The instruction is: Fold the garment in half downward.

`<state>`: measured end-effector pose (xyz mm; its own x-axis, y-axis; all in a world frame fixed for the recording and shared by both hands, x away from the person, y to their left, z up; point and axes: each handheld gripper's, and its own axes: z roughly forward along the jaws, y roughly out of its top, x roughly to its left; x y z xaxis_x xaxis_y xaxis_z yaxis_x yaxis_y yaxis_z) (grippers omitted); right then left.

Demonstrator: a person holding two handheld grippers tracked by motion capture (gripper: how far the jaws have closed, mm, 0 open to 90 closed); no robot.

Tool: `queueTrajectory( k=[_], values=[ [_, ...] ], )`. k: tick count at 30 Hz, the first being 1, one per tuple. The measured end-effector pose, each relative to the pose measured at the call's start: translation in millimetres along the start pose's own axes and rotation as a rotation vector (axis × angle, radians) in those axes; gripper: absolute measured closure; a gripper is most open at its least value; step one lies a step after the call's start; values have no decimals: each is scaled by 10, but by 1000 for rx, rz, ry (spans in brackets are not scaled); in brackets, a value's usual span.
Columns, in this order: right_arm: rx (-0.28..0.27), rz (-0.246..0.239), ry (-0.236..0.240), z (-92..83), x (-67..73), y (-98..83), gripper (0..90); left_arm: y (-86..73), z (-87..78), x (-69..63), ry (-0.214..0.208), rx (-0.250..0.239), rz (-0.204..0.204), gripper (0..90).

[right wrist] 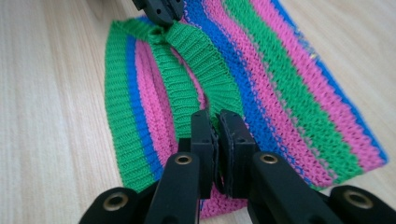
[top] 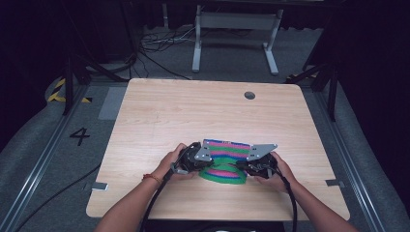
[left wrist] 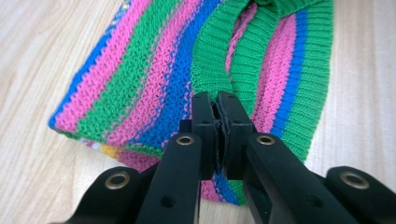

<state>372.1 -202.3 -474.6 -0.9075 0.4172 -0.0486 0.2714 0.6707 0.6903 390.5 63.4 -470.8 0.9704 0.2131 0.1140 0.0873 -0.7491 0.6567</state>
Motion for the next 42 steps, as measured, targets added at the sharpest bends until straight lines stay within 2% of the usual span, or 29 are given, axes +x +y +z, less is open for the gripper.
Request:
queueTrajectory(
  k=[1,2,4,8,9,11,12,14,15,17,18,21,23,26,27,28,31,36,42],
  values=[
    [-16,1,3,-36,4,20,856,15,-43,-9,9,-5,-2,866],
    [-29,1,6,-71,10,40,856,33,-86,-15,21,-12,13,866],
    [-46,-7,11,-135,34,78,856,56,-168,-51,24,-31,20,866],
    [-63,-24,29,-228,100,111,854,30,-228,-137,19,-23,27,865],
    [-47,-31,48,-219,159,82,853,-12,-217,-202,-2,-10,23,864],
    [-17,-41,61,-188,226,39,852,-52,-181,-274,-14,14,31,862],
    [-9,-45,69,-169,258,16,851,-52,-181,-274,-14,14,31,859],
    [6,-49,73,-155,290,-5,849,-79,-139,-335,-34,44,33,853],
    [16,-52,74,-136,318,-25,843,-82,-111,-365,-39,80,42,837],
    [39,-62,71,-94,345,-65,817,-89,-75,-395,-30,113,51,759],
    [50,-71,54,-69,358,-87,811,-99,-67,-399,-27,115,45,739],
    [40,-57,49,-33,358,-142,797,-158,-50,-363,-42,85,11,737],
    [24,-60,48,-29,351,-179,797,-208,-33,-358,-30,50,-5,742],
    [15,-73,29,-27,321,-203,797,-225,-18,-342,-21,35,-6,749],
    [8,-70,25,-22,309,-212,799,-240,-3,-318,-17,18,-37,750],
    [4,-66,18,-19,297,-217,800,-250,6,-309,-13,5,-45,752],
    [-7,-65,5,-5,259,-227,801,-258,22,-284,7,-4,-43,754],
    [-12,-71,-28,5,240,-232,800,-266,41,-244,10,-17,-53,754],
    [-16,-54,-26,-1,240,-240,788,-268,38,-243,8,-23,-77,747]
  ],
)
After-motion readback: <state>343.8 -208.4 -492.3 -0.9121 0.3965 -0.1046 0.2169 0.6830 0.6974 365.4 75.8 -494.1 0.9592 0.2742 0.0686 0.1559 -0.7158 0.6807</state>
